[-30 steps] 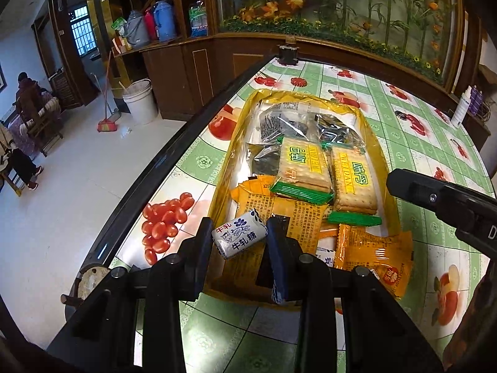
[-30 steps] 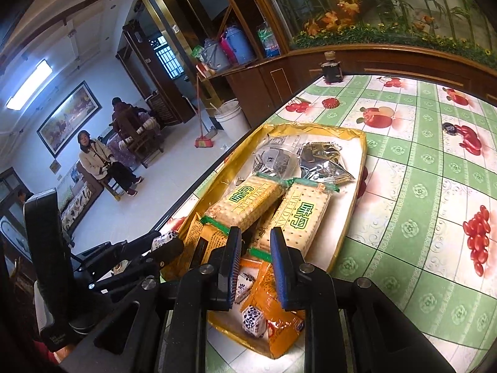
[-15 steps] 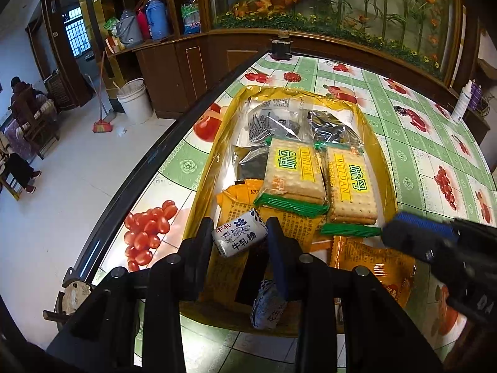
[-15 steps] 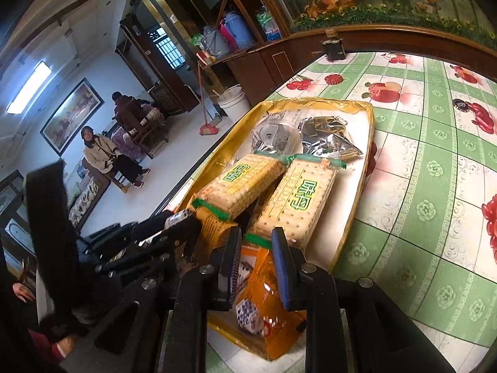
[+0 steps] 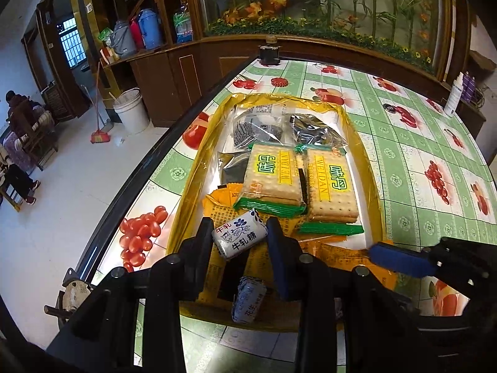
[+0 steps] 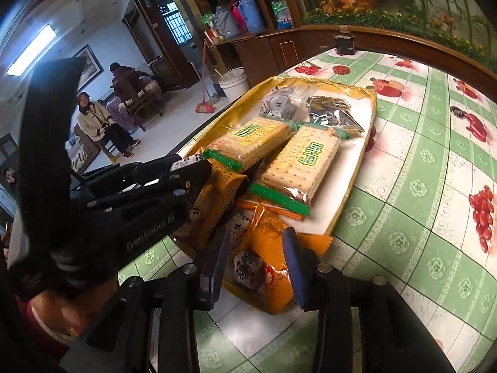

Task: Organize snacks
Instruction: 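Lower nougat packet into tray and open left tool while right tool lowers its packet, then open right tool to drop the black-and-white packet into the tray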

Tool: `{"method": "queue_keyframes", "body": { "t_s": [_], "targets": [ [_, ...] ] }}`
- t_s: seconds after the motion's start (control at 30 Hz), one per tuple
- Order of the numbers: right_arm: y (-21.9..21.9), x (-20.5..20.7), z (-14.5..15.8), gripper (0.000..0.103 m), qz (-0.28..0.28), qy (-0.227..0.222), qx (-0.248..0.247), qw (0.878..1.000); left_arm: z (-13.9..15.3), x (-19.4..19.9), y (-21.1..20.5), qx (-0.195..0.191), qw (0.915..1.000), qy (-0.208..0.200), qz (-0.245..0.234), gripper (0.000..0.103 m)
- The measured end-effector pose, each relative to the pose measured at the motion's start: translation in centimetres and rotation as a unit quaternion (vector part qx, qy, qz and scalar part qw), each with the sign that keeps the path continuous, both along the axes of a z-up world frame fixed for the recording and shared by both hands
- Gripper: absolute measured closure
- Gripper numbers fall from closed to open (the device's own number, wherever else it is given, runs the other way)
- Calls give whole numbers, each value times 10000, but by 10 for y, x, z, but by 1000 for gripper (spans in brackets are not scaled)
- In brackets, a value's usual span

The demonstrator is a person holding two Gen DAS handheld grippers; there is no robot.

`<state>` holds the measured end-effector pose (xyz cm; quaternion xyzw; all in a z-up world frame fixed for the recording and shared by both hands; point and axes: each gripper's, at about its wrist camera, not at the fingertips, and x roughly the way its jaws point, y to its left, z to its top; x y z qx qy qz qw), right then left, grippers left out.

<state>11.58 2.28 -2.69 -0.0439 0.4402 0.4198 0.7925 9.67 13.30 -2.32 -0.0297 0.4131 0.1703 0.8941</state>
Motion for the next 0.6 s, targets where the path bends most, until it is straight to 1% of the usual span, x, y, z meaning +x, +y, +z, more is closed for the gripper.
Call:
{"method": "queue_keyframes", "body": {
  "t_s": [0.1, 0.17, 0.27, 0.6],
  "targets": [
    [14, 1, -5, 63, 4, -144, -263, 9996, -1, 1, -2, 27, 10000, 13, -25, 71],
    [22, 0, -8, 59, 25, -268, -453, 9986, -1, 1, -1, 31, 10000, 19, -21, 71],
    [29, -5, -13, 57, 63, -474, -744, 9961, -2, 2, 2, 17, 10000, 30, -8, 71],
    [20, 5, -19, 57, -64, -305, -665, 9973, -9, 5, 2, -15, 10000, 90, -21, 71]
  ]
}}
